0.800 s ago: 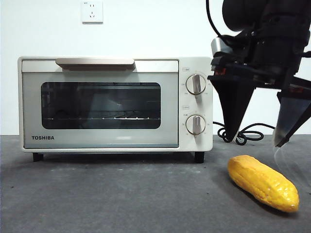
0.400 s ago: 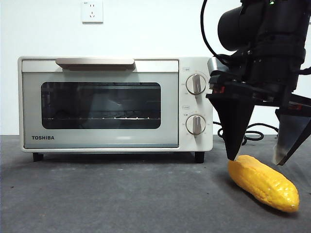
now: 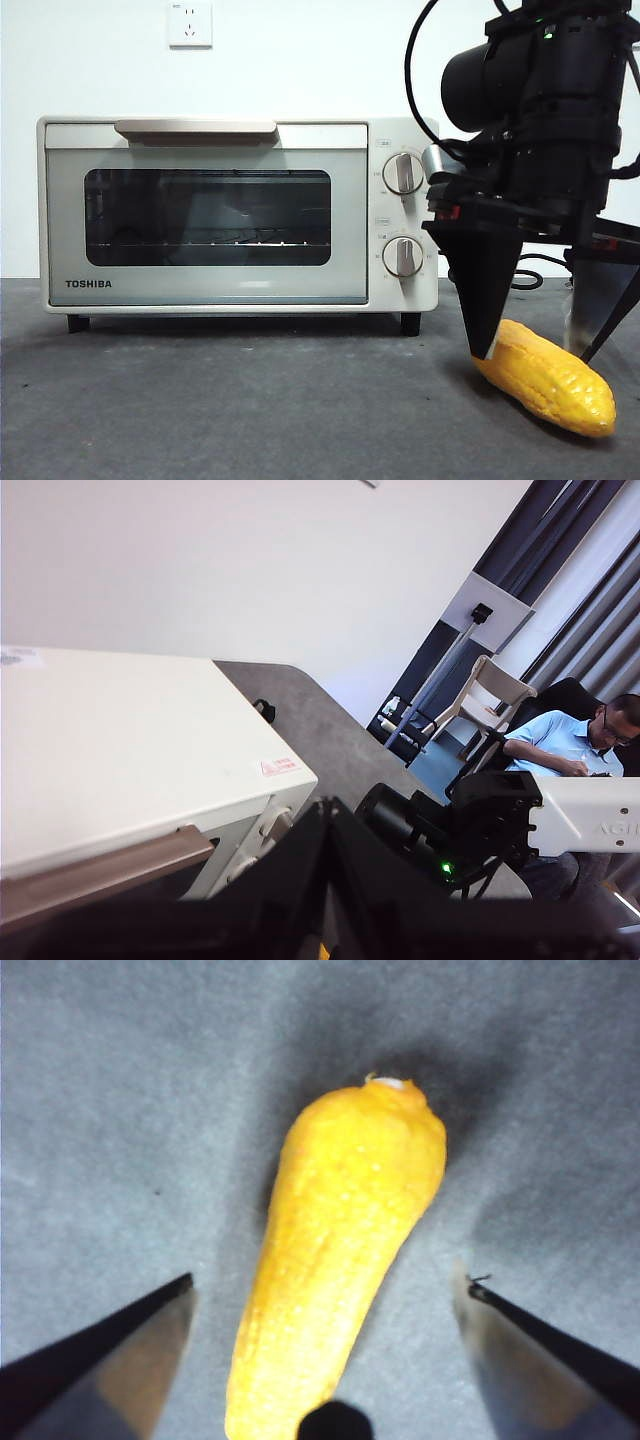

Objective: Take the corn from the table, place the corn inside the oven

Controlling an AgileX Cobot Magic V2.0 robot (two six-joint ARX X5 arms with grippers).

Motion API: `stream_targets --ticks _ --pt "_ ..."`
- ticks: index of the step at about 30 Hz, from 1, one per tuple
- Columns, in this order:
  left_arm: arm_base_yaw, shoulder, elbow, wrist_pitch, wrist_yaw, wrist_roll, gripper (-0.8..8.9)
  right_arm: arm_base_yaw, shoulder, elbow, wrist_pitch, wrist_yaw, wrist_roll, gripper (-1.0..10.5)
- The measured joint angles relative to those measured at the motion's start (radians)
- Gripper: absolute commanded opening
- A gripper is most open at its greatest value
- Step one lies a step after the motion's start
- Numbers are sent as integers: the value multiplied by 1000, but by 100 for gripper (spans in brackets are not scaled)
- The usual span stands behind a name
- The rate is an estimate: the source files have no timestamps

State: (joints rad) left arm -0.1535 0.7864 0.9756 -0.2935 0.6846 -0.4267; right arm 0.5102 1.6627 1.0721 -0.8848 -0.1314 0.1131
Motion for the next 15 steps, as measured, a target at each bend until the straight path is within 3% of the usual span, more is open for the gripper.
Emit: stream_targets --ticks 5,15 --pt "0 0 0 -10 0 0 -3 0 1 0 -2 -4 -2 -3" --pt "0 2 0 -13 0 0 -4 0 -1 0 -25 -7 -7 -12"
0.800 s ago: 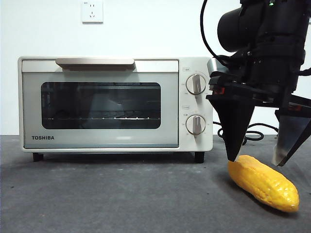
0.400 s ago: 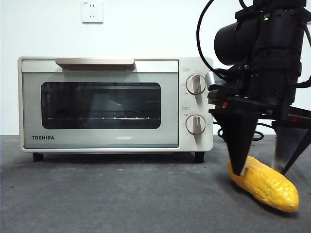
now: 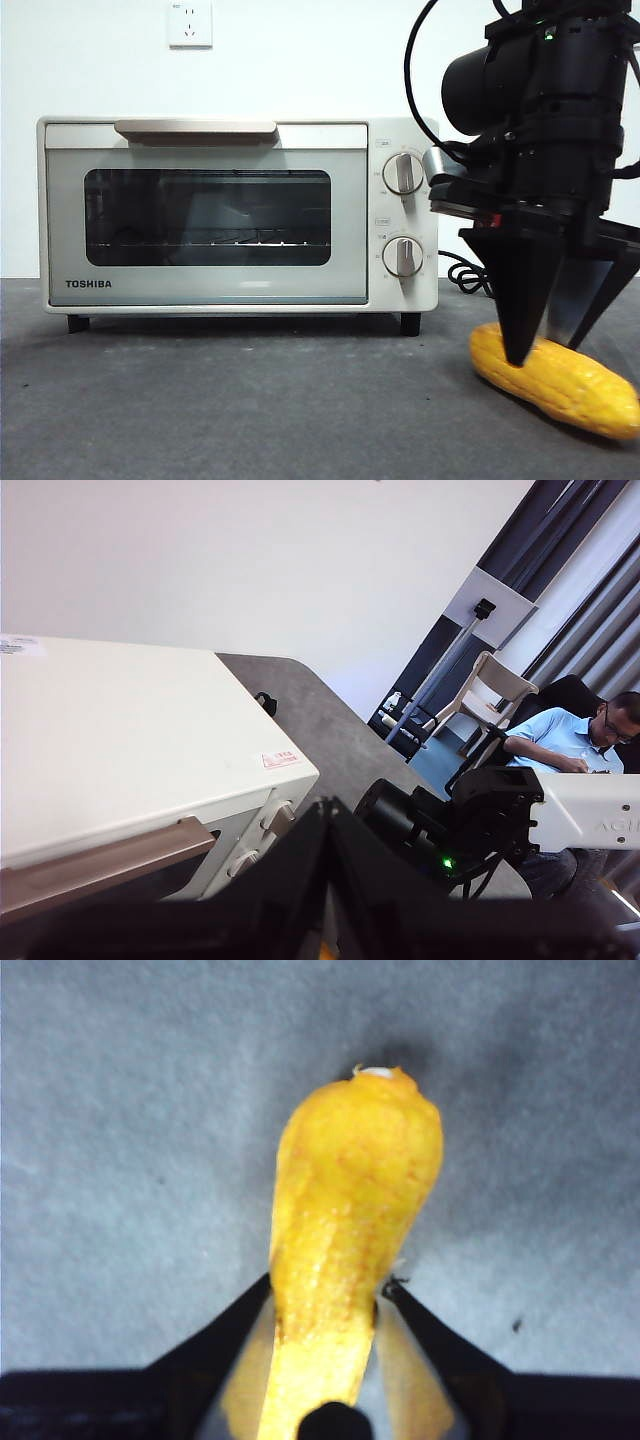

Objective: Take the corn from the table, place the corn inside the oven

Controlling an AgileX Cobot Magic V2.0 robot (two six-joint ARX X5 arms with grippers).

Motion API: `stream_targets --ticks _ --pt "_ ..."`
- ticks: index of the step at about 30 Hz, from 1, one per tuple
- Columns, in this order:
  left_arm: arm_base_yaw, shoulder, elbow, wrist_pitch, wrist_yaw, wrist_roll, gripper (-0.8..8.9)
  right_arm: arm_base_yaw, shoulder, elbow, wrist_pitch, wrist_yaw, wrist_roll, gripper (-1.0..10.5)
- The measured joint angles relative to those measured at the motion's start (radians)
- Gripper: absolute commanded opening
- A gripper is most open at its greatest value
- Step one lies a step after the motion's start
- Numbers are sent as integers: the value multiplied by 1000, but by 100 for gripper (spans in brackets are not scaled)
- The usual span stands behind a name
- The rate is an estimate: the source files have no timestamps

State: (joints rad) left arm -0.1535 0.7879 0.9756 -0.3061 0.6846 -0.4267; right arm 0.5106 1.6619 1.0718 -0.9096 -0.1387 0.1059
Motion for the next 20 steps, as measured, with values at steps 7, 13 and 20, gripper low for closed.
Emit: stream_targets --ticks 7,13,20 --pt "0 50 1 0 0 0 -5 24 -76 -1 -64 0 -2 -12" --pt "-24 127 1 0 -7 19 -5 77 -231 -1 -93 0 2 -12" --pt "-71 233 1 0 -84 65 -5 151 -433 -1 -105 -20 39 -12"
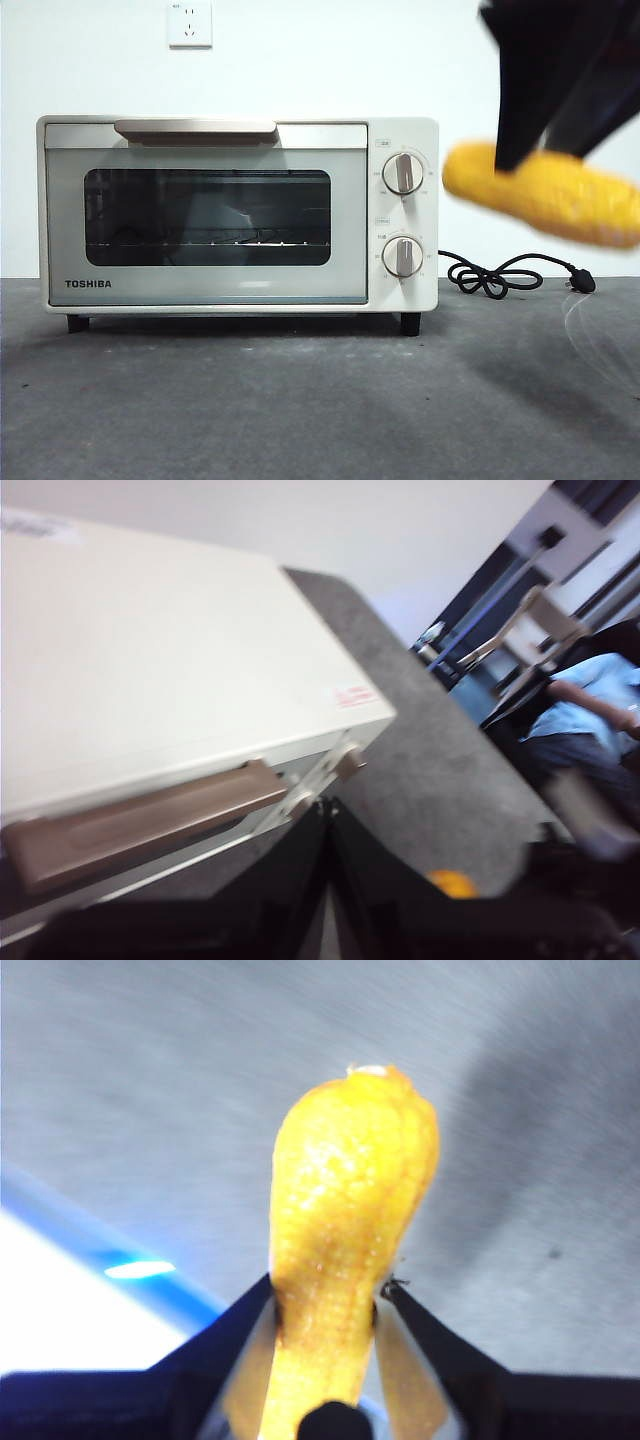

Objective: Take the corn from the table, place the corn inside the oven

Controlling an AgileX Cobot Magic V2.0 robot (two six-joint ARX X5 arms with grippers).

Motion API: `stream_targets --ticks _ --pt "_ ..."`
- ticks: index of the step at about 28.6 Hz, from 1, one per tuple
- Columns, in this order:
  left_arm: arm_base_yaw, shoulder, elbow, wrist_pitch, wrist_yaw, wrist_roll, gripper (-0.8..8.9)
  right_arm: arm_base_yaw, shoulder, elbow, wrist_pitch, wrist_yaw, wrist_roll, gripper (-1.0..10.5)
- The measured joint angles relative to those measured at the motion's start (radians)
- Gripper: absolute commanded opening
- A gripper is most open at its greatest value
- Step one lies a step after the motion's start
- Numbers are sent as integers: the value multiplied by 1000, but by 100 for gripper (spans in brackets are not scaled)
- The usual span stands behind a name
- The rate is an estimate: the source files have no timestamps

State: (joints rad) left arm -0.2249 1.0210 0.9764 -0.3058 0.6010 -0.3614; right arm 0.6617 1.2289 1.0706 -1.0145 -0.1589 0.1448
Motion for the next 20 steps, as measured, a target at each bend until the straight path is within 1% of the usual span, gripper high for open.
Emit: stream_targets --ticks 2,6,10,15,20 --pt "-16 27 0 0 -42 15 -5 14 -53 0 1 -6 8 -12" --pt "-54 82 0 1 -171 63 -5 29 -142 0 -1 -6 27 -12" --pt "-93 131 0 2 -279 102 -6 31 -198 0 -12 -6 47 -12" --pt "-119 173 0 18 -366 145 -6 31 -236 0 -21 -6 61 -12" --pt "-127 198 0 40 -418 169 -6 31 -243 0 -46 -6 74 -12"
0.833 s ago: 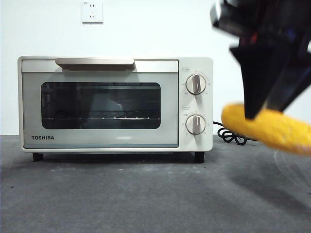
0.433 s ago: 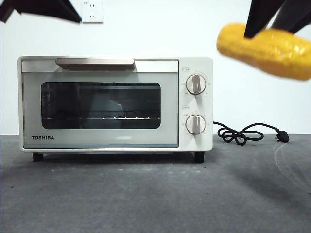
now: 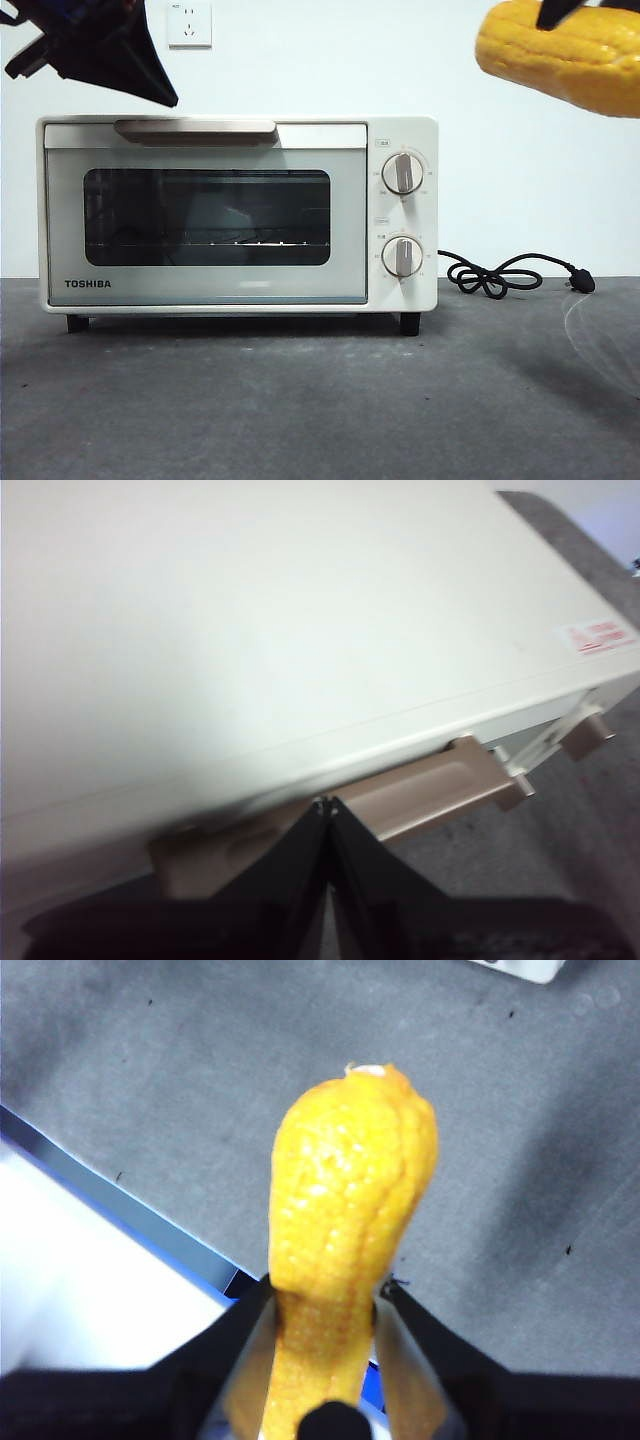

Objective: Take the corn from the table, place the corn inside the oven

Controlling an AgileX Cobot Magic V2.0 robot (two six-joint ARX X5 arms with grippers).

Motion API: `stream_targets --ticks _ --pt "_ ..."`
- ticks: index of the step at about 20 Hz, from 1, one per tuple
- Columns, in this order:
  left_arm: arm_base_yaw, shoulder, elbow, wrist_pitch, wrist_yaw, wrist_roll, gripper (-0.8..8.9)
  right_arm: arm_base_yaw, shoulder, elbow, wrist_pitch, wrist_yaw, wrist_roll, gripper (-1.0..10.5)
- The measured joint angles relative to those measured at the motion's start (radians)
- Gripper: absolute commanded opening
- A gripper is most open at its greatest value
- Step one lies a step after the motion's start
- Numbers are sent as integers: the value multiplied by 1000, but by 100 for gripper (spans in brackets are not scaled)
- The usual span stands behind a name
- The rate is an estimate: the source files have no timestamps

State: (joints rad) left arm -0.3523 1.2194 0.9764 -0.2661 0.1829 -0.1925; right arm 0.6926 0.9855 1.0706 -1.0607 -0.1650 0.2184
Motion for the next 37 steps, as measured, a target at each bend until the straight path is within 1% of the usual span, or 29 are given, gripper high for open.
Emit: stream_targets --ticks 10,17,28,33,35,37 --pt "-1 31 2 4 -43 67 -6 0 0 0 -17 0 3 -12" --pt "-8 33 26 -76 -42 78 -6 0 0 0 -17 0 3 -12" --pt "-62 8 41 -332 -15 80 -6 0 0 0 -16 0 3 -12" --pt "-120 16 28 -512 -1 80 -5 0 0 0 -16 0 2 -12" --pt "-153 47 6 -570 -10 80 -5 0 0 0 -16 0 2 -12" --pt "-188 56 -3 -587 -28 80 -5 0 -1 0 -16 0 -2 -12"
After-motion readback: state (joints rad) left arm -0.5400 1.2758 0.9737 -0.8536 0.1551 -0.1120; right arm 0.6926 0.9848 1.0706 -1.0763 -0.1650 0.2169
